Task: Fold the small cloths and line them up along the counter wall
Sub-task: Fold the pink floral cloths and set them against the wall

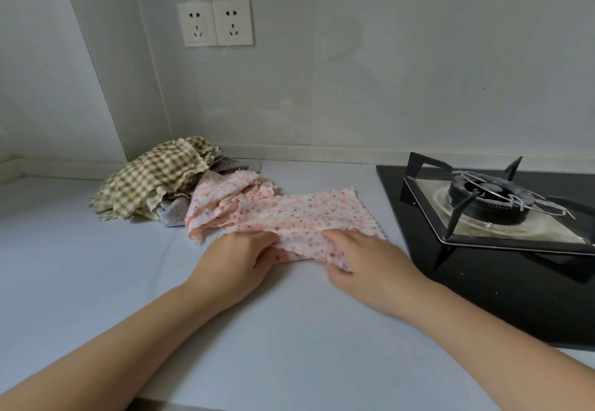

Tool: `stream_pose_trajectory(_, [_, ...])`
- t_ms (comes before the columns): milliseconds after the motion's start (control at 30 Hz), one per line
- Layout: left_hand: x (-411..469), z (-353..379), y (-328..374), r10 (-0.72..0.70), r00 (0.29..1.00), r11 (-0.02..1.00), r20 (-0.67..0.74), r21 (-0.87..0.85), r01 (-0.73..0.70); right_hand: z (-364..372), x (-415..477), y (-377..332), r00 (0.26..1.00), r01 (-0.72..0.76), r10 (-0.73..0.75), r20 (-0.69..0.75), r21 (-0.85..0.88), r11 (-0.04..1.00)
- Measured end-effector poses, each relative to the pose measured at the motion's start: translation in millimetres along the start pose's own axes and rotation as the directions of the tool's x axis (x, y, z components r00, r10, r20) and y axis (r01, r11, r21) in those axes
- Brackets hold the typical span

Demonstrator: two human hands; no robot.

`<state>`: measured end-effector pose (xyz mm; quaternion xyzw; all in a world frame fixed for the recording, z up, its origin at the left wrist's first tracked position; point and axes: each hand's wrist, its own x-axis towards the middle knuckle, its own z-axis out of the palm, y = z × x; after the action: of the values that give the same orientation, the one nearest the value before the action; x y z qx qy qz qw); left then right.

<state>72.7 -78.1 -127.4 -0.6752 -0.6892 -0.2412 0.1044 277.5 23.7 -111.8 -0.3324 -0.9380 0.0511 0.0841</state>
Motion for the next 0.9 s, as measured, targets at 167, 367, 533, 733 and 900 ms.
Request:
stream_pose_trajectory(167, [0, -8, -3, -0.21, 0.963, 0.976, -0.166, -0.089, 0.198, -7, 7, 8, 0.982, -0.062, 0.056, -0.178, -0.031, 0.998])
stream_pose_trajectory(367, [6, -11, -18, -0.479, 0.847, 0.824, -0.231, -0.451, 0.343, -10, 8, 26, 0.911, -0.043, 0.218, -0.349, 0.445, 0.894])
stream_pose_trajectory(533, [5, -11, -13, -0.604, 0.777, 0.676, -0.18, -0.631, 0.379, -13, 15, 41, 0.899, -0.094, 0.309, -0.311, 0.551, 0.829])
stream_pose_trajectory(733, [-4, -12, 2, -0.59, 0.783, 0.748, -0.199, -0.499, 0.437, -14, 15, 42, 0.925, -0.148, 0.302, -0.23, 0.513, 0.845])
stream_pose_trajectory(900, [-11, -17, 10, -0.637, 0.757, 0.715, -0.147, -0.481, 0.507, -13, 11, 40, 0.931, -0.195, 0.298, -0.212, 0.4, 0.895])
